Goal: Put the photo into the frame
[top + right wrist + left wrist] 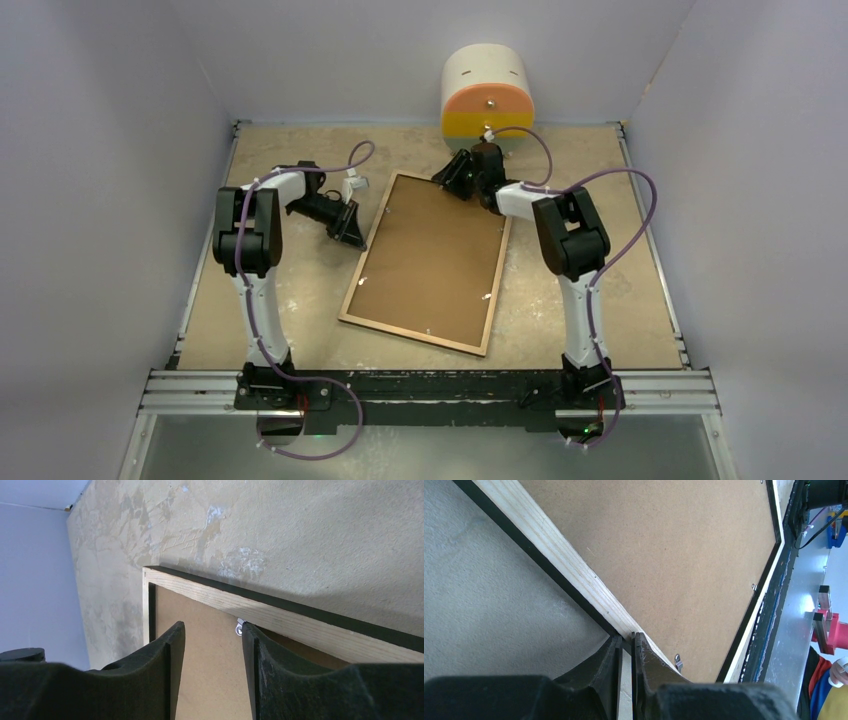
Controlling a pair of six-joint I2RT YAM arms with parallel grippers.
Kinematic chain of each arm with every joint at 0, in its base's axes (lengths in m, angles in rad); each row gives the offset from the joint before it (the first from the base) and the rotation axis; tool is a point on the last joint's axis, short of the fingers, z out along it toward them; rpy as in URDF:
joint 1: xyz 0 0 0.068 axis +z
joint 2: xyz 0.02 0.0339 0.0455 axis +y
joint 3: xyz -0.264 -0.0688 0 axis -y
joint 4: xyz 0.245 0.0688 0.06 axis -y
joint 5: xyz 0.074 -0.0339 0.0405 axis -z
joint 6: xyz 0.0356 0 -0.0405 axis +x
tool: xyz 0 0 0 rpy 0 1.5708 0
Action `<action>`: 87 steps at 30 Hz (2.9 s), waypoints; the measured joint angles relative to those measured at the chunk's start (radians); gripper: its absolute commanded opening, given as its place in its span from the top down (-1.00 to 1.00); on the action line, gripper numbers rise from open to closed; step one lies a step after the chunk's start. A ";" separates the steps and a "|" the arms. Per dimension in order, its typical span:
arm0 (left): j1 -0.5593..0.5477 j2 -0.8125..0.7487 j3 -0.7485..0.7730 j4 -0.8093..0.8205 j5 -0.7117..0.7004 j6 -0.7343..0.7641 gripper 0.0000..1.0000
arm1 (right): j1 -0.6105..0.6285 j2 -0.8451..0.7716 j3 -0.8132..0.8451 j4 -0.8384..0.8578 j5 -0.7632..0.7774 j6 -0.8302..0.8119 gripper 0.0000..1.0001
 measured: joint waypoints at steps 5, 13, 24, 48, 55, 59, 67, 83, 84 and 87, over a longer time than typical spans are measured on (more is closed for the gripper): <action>0.000 -0.004 -0.008 0.000 0.005 0.013 0.87 | 0.000 0.005 0.006 -0.001 -0.005 0.007 -0.01; -0.001 -0.011 -0.009 -0.036 0.007 0.056 0.88 | 0.001 -0.073 -0.072 -0.018 0.024 -0.002 -0.38; 0.044 -0.051 -0.074 -0.090 -0.053 0.116 0.86 | -0.009 -0.481 -0.346 -0.134 0.122 -0.076 -0.75; -0.124 -0.247 -0.364 0.018 -0.171 0.121 0.83 | -0.048 -0.603 -0.624 -0.294 0.232 -0.190 -0.93; -0.229 -0.247 -0.368 -0.016 -0.182 0.142 0.80 | -0.063 -0.521 -0.537 -0.266 0.194 -0.208 -0.98; -0.241 -0.264 -0.367 -0.045 -0.182 0.187 0.71 | -0.033 -0.520 -0.465 -0.357 0.252 -0.223 -0.98; 0.121 -0.342 -0.108 -0.227 -0.121 0.317 0.18 | 0.317 -0.518 -0.218 -0.538 0.478 -0.254 -0.94; 0.602 -0.367 -0.064 -0.302 -0.128 0.342 0.17 | 0.716 0.042 0.390 -0.856 0.661 -0.271 -0.31; 0.607 -0.372 -0.078 -0.305 -0.128 0.348 0.16 | 0.717 0.049 0.396 -0.863 0.668 -0.272 -0.29; 0.608 -0.391 -0.110 -0.322 -0.128 0.362 0.16 | 0.721 0.080 0.432 -0.890 0.692 -0.278 -0.13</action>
